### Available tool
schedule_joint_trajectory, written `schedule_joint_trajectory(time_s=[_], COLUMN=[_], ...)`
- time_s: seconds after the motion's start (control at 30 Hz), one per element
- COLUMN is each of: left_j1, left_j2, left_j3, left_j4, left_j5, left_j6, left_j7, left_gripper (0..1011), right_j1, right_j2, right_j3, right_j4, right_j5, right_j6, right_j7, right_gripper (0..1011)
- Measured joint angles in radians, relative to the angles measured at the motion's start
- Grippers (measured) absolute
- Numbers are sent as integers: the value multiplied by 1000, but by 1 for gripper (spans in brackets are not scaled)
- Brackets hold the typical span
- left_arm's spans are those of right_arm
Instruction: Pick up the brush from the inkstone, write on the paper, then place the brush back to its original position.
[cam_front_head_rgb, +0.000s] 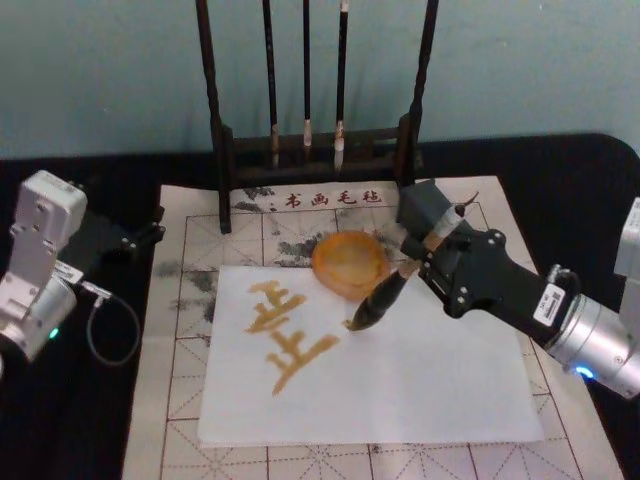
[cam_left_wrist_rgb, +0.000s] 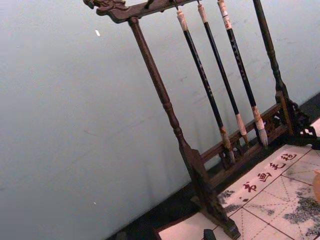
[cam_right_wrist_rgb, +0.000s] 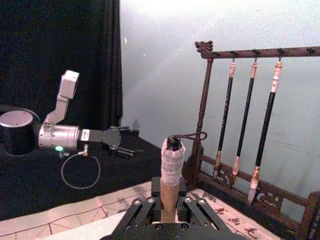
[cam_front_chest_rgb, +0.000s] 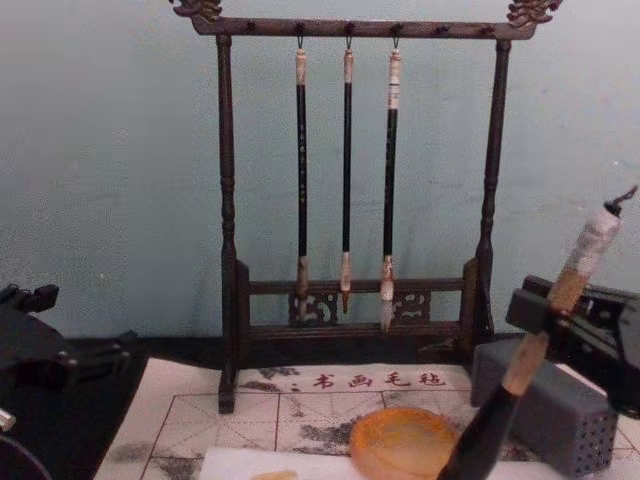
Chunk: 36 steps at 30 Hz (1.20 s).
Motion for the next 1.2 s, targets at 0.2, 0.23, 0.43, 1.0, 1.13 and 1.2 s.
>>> schedule_joint_trajectory(time_s=[0.2, 0.23, 0.43, 1.0, 1.13, 1.2], left_j1=[0, 0, 0, 0, 0, 0], left_j2=[0, 0, 0, 0, 0, 0], left_j3=[0, 0, 0, 0, 0, 0], left_j4=[0, 0, 0, 0, 0, 0], left_j5=[0, 0, 0, 0, 0, 0], left_j6=[0, 0, 0, 0, 0, 0], left_j7=[0, 0, 0, 0, 0, 0], left_gripper=[1001, 1001, 1001, 1001, 1001, 1001], right_j1=[-15, -19, -30, -60, -63, -64], right_j2=[15, 18, 29, 60, 63, 63], right_j3=[3, 3, 5, 11, 15, 21], right_j4=[-18, -21, -33, -70, -77, -83], right_j5=[9, 11, 17, 34, 40, 48], right_j6=[0, -1, -3, -14, -17, -18], right_j7=[11, 14, 22, 43, 44, 44], right_gripper=[187, 187, 187, 187, 187, 187])
